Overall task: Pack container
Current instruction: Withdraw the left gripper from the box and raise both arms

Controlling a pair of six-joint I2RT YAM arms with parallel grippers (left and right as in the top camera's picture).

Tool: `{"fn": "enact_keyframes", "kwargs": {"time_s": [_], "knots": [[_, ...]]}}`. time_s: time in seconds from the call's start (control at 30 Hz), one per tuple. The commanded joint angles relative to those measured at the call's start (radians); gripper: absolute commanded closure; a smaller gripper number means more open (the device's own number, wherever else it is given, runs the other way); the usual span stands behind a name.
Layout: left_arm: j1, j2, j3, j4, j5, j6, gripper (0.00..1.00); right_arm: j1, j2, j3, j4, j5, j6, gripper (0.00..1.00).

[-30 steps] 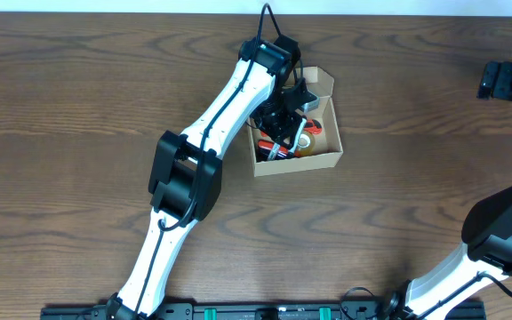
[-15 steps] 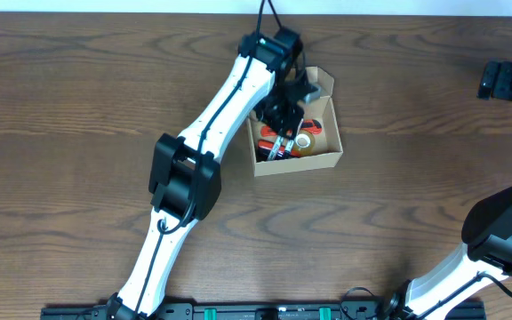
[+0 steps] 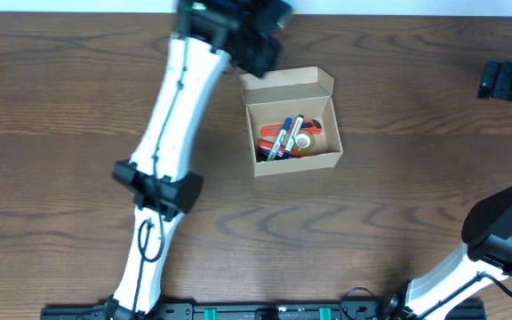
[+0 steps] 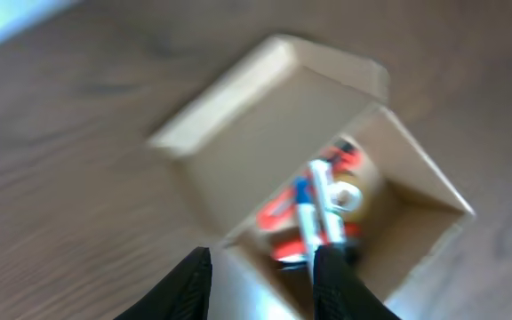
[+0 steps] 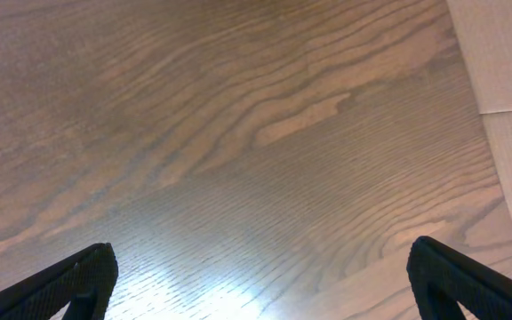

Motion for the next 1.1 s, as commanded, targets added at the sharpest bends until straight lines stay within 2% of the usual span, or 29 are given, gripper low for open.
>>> {"fn": "enact_keyframes", "kwargs": {"time_s": [0.0,0.13,0.4,0.43,0.57,0.7,0.77,0.83,0.87,0.9,0.93,1.07], "knots": [[0.059,-0.064,0.044,-0.021,-0.178,-0.100,0.62,-0.004,0.010,-0.003,-0.001,0.000,0.014,0.01],[0.132,-0.068,0.043,-0.050,-0.235,-0.220,0.62,-0.004,0.010,-0.003,0.018,-0.001,0.014,0.01],[0.279,-0.068,0.029,-0.084,-0.213,-0.425,0.62,-0.003,0.010,-0.003,0.052,-0.093,0.030,0.01],[0.303,-0.068,0.028,-0.086,-0.173,-0.439,0.62,-0.003,0.010,-0.003,0.049,-0.149,0.070,0.01],[0.362,-0.060,-0.008,-0.080,-0.008,-0.480,0.77,-0.003,0.011,-0.003,0.102,-0.393,0.160,0.01],[0.388,-0.054,-0.151,-0.082,0.025,-0.480,0.79,-0.003,0.011,-0.003,0.226,-0.660,0.173,0.03],[0.389,-0.054,-0.234,-0.072,0.080,-0.480,0.82,-0.002,0.013,-0.003,0.263,-0.728,0.188,0.27],[0.387,-0.054,-0.319,-0.043,0.144,-0.480,0.91,0.003,0.017,-0.003,0.284,-0.713,0.215,0.60],[0.384,-0.054,-0.358,-0.021,0.174,-0.480,0.94,0.006,0.024,-0.003,0.289,-0.686,0.238,0.73],[0.381,-0.054,-0.400,0.009,0.208,-0.484,0.94,0.007,0.030,-0.003,0.290,-0.658,0.270,0.88],[0.377,-0.054,-0.433,0.036,0.227,-0.487,0.94,0.011,0.042,-0.003,0.289,-0.633,0.307,0.96],[0.367,-0.053,-0.535,0.119,0.274,-0.531,0.94,0.016,0.110,-0.003,0.292,-0.719,0.385,0.98]]}}
